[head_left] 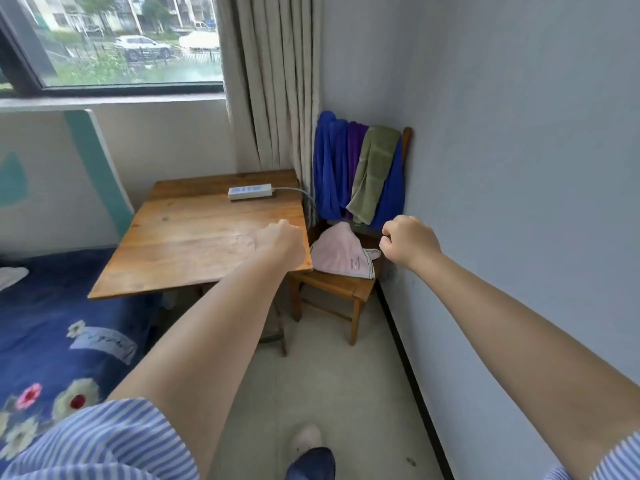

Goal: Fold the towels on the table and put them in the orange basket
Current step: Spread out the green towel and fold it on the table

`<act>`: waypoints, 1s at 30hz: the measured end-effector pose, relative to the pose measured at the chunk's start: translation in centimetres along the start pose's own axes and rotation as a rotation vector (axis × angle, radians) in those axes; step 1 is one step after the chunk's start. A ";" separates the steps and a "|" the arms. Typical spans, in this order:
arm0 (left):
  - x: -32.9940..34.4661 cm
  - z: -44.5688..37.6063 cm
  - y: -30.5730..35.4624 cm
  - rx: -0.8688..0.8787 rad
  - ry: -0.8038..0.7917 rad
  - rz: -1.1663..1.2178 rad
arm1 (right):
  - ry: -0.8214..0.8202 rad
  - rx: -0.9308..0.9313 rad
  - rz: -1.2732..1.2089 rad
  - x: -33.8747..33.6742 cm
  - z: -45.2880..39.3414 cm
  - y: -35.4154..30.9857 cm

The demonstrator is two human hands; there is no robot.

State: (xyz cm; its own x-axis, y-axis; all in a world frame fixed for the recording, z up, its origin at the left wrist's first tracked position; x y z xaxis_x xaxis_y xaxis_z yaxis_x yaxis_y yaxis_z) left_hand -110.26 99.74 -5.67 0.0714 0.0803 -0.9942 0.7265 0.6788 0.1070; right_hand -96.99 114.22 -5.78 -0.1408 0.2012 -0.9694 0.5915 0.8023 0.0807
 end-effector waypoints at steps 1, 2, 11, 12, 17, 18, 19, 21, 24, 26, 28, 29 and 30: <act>0.0 -2.2 0.0 0.017 0.005 0.005 | -0.002 0.003 -0.002 0.4 -2.1 0.3; 0.0 -4.6 -0.1 0.031 0.004 0.007 | -0.004 0.010 0.000 0.8 -4.3 0.7; -3.0 -27.5 1.2 0.182 0.025 0.114 | 0.004 0.178 -0.071 3.3 -24.3 5.0; -3.4 -30.1 1.8 0.199 0.016 0.133 | -0.001 0.198 -0.081 3.7 -26.6 5.7; -2.4 -38.9 4.3 0.235 -0.009 0.287 | 0.001 0.276 -0.147 6.3 -34.2 9.1; -1.9 -40.5 4.7 0.231 -0.004 0.320 | 0.004 0.292 -0.156 6.9 -35.6 9.8; -1.4 -42.3 5.2 0.227 -0.002 0.361 | 0.005 0.309 -0.170 7.6 -37.2 10.6; -0.4 -45.3 6.1 0.212 -0.018 0.433 | -0.002 0.325 -0.186 9.0 -39.9 12.0; 1.4 -51.2 7.6 0.163 -0.059 0.504 | -0.006 0.338 -0.217 11.6 -44.8 14.7; 2.4 -55.4 8.8 0.110 -0.086 0.565 | -0.025 0.333 -0.256 13.4 -48.0 16.6; 3.4 -58.8 10.2 0.056 -0.122 0.607 | -0.057 0.335 -0.262 15.0 -50.4 18.2; 3.9 -60.4 10.9 0.033 -0.133 0.613 | -0.055 0.337 -0.241 15.9 -51.6 19.0; 4.4 -62.2 11.7 0.016 -0.141 0.614 | -0.052 0.338 -0.179 16.8 -52.8 19.8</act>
State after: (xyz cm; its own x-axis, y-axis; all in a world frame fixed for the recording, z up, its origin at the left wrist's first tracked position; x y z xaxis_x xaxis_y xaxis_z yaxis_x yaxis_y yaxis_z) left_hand -143.97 153.40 -8.22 0.5679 0.3540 -0.7431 0.5342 0.5283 0.6599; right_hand -129.58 163.21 -8.20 -0.2302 0.0394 -0.9723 0.7906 0.5902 -0.1632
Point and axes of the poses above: each hand's wrist, its own z-axis away from the middle knuckle, its own x-axis out of the palm, y = z × x, the point moved 5 cm from there along -z, towards the middle knuckle, and after that the axes turned 10 degrees about z, right-handed, at the moved point
